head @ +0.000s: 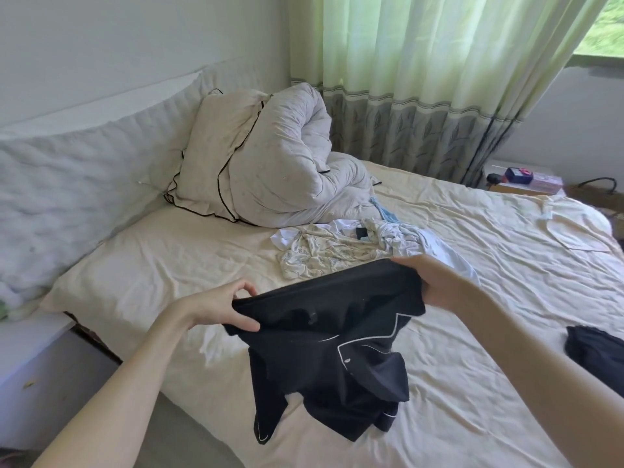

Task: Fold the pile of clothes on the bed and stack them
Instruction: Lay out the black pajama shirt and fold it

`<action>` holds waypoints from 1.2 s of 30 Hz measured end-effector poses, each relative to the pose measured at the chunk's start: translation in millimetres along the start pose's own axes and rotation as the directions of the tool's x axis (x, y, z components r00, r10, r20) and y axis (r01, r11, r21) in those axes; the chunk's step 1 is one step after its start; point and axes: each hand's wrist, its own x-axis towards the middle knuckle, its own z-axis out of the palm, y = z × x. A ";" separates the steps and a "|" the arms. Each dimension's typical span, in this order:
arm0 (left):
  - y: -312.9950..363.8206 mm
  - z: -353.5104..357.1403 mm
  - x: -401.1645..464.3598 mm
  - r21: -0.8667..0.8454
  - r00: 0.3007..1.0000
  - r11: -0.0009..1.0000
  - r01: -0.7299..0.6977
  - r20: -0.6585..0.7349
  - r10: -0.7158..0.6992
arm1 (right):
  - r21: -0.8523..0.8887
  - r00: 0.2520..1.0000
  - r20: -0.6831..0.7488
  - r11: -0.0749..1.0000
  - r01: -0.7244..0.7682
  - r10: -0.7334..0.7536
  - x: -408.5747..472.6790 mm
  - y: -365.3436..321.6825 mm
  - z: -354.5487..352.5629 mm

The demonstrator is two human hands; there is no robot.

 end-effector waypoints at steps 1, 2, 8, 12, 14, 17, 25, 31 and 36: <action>-0.5 3.2 0.4 0.037 0.999 0.999 -0.010 -0.045 0.012 | -0.009 1.000 0.012 1.000 -0.016 0.017 -1.4 -1.5 1.7; -1.2 4.9 0.6 0.055 0.993 0.998 -0.032 -0.109 0.038 | -0.023 0.999 0.048 1.000 -0.006 0.007 -1.5 -3.2 1.8; -11.5 -11.1 -2.4 0.018 0.910 0.980 -0.199 -0.369 0.191 | -0.696 0.917 0.277 0.597 0.398 -0.288 -15.7 0.1 4.6; -17.4 -21.7 -5.1 -0.042 0.958 0.996 -0.079 -0.281 0.064 | -0.781 0.922 0.238 0.504 0.369 -0.306 -12.1 5.0 13.5; -19.5 -21.8 -4.3 -0.020 0.959 0.999 -0.041 -0.282 0.034 | -0.795 0.941 0.198 0.517 0.318 -0.274 -7.1 7.6 10.9; -24.9 -19.7 -6.0 -0.147 0.949 0.987 -0.059 -0.316 0.010 | -0.669 0.951 0.189 0.676 0.307 -0.245 -8.0 6.0 4.3; -18.8 1.3 -7.6 -0.835 0.982 0.517 -0.188 -0.160 0.098 | -0.084 0.998 0.050 0.996 -0.021 0.025 -2.2 1.7 -2.7; -12.3 -17.8 -14.1 -0.556 0.981 0.809 -0.192 -0.138 0.138 | -0.417 0.972 0.140 0.879 0.232 -0.190 -9.6 -0.8 -8.4; 2.4 -23.8 -11.6 0.088 0.918 0.967 -0.238 -0.306 0.254 | -0.950 0.899 0.296 -0.006 0.311 -0.324 -13.7 -1.9 8.5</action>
